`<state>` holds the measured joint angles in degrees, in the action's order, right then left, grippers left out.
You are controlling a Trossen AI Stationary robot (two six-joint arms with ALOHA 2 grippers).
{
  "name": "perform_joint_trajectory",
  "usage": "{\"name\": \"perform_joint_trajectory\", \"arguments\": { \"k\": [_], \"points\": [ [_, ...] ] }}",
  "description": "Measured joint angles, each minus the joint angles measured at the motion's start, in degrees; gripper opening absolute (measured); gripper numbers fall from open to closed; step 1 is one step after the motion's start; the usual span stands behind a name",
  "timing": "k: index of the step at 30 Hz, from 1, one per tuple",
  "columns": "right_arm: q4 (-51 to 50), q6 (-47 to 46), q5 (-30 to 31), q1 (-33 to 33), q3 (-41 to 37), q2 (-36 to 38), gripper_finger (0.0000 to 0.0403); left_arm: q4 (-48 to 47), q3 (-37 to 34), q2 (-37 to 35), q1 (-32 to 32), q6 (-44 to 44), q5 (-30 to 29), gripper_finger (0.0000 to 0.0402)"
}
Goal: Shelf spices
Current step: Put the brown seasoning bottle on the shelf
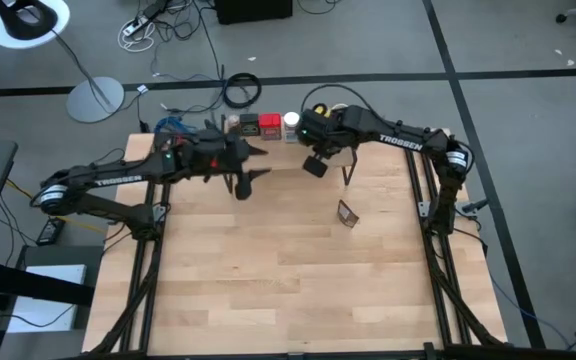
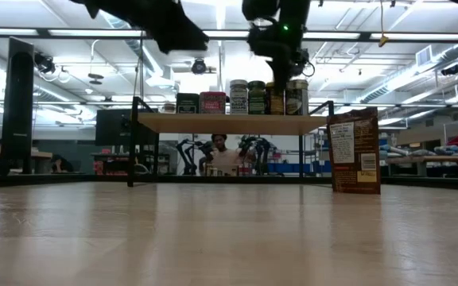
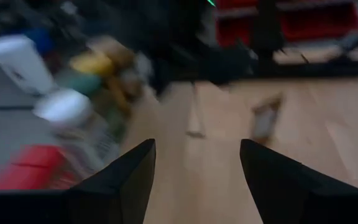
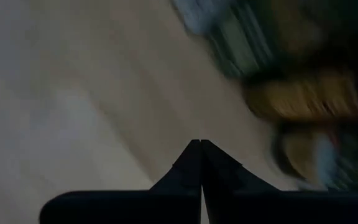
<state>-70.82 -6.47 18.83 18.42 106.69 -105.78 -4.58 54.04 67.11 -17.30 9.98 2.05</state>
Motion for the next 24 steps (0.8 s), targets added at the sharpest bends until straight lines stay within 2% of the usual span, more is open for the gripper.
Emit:
{"name": "perform_joint_trajectory", "arguments": {
  "k": [5, 12, 24],
  "points": [
    [6.69, 3.38, -1.05, -1.31, 0.00, 0.00, 0.0000, 2.09, 0.02, -5.59, -2.40, 0.36, -4.15, 0.0239],
    [10.86, 5.58, -0.98, -0.62, 0.00, 0.00, 0.0000, -0.98, 0.02, -12.40, -4.88, 0.30, -4.31, 0.0239],
    [16.32, 6.59, -1.01, 1.13, 0.00, 0.00, 0.0000, -4.41, 0.04, -18.69, -5.12, 0.21, -4.16, 0.0239]
  ]
}}
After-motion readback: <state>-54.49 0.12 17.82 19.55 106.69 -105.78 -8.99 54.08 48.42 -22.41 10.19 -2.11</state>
